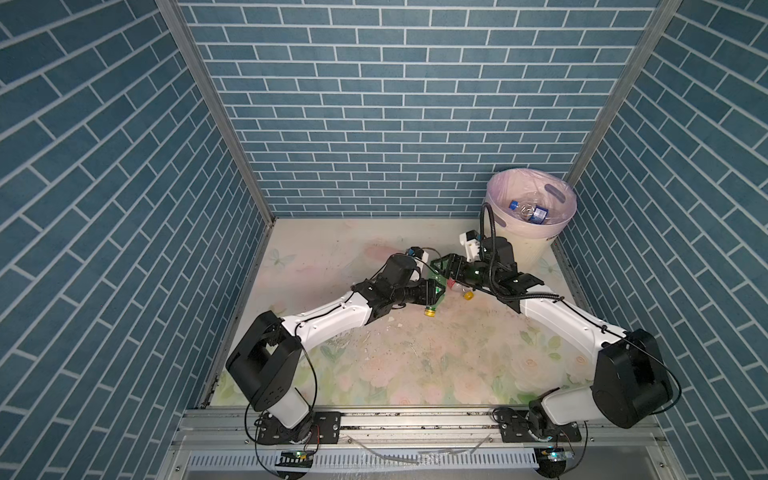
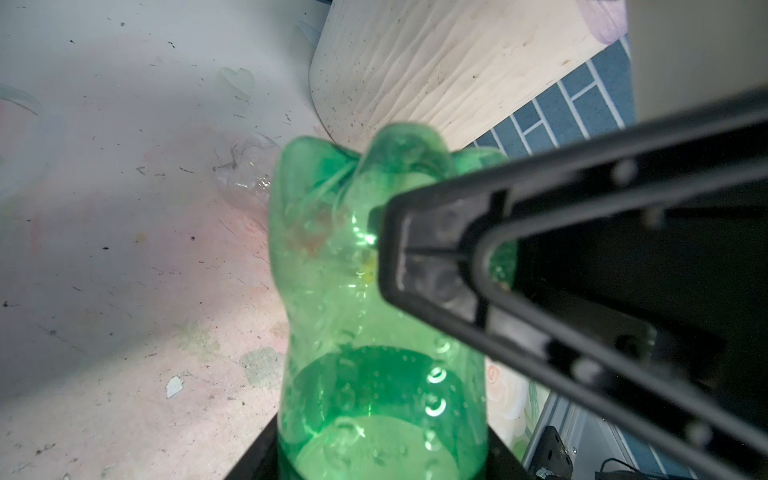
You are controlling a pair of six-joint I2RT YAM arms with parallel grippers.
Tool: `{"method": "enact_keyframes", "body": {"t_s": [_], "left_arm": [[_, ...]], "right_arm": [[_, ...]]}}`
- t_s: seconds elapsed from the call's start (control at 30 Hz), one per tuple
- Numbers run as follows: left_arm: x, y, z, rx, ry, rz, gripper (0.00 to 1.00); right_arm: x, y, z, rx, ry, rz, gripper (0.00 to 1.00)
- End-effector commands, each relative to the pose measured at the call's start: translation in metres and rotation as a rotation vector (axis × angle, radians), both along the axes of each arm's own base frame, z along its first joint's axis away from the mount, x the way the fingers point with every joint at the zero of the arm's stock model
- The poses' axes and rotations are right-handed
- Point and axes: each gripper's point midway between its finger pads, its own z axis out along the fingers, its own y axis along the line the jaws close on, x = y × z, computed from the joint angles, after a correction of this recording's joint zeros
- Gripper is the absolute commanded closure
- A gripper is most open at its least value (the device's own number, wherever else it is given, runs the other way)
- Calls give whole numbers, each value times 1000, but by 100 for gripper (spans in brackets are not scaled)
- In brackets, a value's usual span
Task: Throw the plastic bottles in the bin
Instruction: 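Move the right gripper to the green bottle held by the left gripper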
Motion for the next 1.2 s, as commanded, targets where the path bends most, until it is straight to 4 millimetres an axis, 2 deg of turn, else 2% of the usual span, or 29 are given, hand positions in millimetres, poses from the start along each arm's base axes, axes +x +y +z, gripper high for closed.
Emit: {"method": "enact_keyframes", "body": {"t_s": [0.0, 0.17, 0.5, 1.17], "left_arm": [[6, -5, 16, -38, -34, -3, 38], [6, -5, 16, -36, -30, -5, 36], [3, -7, 9, -28, -6, -23, 30], [0, 11, 2, 34, 5, 34, 1]], "right_arm": [[-1, 2, -12, 3, 37, -7, 33], [-2, 2, -14, 0, 44, -9, 46], [-2, -9, -24, -44, 45, -53, 58], [8, -15, -25, -133, 12, -40, 66]]}}
